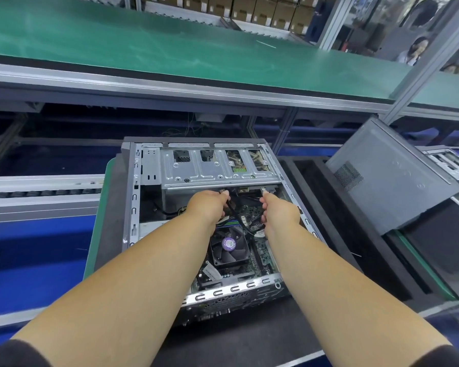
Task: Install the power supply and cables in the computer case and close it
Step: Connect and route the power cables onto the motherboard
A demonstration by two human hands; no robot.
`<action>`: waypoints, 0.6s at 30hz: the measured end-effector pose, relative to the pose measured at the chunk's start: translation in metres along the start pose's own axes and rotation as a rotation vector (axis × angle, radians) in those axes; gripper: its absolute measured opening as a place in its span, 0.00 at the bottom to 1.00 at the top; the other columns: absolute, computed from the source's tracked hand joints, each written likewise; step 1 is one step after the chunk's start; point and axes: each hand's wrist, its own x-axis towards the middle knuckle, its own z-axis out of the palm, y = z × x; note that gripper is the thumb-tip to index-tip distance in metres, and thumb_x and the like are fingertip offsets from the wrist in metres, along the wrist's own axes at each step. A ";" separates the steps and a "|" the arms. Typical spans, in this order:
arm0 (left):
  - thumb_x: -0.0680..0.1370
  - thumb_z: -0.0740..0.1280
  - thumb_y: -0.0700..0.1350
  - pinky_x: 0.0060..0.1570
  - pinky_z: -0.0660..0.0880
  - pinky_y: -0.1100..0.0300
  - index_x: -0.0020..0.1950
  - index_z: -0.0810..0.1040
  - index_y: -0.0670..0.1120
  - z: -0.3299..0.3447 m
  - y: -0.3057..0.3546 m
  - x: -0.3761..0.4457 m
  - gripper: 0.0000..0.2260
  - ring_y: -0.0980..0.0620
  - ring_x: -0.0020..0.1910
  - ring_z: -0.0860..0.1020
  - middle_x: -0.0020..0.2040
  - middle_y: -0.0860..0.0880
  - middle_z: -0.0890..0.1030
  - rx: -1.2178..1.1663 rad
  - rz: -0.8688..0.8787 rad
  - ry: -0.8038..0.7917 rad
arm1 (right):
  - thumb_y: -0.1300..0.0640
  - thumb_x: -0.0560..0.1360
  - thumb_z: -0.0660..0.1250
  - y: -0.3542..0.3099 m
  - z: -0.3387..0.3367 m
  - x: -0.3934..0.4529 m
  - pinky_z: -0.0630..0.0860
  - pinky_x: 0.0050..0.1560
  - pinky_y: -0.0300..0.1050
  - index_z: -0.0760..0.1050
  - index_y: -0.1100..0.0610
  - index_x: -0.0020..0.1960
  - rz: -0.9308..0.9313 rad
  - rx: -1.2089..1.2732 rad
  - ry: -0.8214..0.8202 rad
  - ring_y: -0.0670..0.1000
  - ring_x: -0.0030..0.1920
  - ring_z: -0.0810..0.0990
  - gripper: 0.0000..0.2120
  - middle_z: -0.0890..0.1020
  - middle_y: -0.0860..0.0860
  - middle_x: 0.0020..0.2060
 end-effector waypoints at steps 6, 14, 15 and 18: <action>0.81 0.64 0.48 0.40 0.69 0.60 0.48 0.78 0.42 0.001 0.001 -0.001 0.10 0.52 0.32 0.70 0.39 0.48 0.76 0.007 0.016 -0.002 | 0.54 0.75 0.71 0.001 -0.002 0.001 0.65 0.27 0.39 0.82 0.58 0.40 0.010 -0.006 0.014 0.47 0.26 0.67 0.09 0.74 0.46 0.27; 0.81 0.64 0.48 0.42 0.69 0.59 0.49 0.78 0.42 0.001 0.002 0.000 0.10 0.53 0.32 0.70 0.39 0.49 0.76 0.010 0.021 -0.005 | 0.55 0.75 0.70 0.003 -0.004 0.003 0.67 0.29 0.39 0.81 0.57 0.36 -0.006 0.034 -0.007 0.45 0.24 0.65 0.11 0.73 0.47 0.25; 0.81 0.64 0.48 0.43 0.69 0.59 0.49 0.78 0.42 0.001 0.001 0.000 0.10 0.53 0.32 0.70 0.39 0.49 0.76 0.010 0.021 -0.006 | 0.55 0.75 0.70 0.003 -0.004 0.003 0.68 0.29 0.39 0.81 0.57 0.35 -0.006 0.031 -0.006 0.45 0.24 0.66 0.11 0.74 0.46 0.24; 0.81 0.64 0.48 0.45 0.69 0.58 0.49 0.78 0.42 0.001 0.001 0.001 0.10 0.53 0.32 0.71 0.40 0.48 0.76 0.011 0.020 -0.004 | 0.56 0.74 0.70 0.004 -0.005 0.003 0.68 0.30 0.40 0.80 0.57 0.33 -0.012 0.030 -0.005 0.46 0.24 0.67 0.12 0.75 0.45 0.24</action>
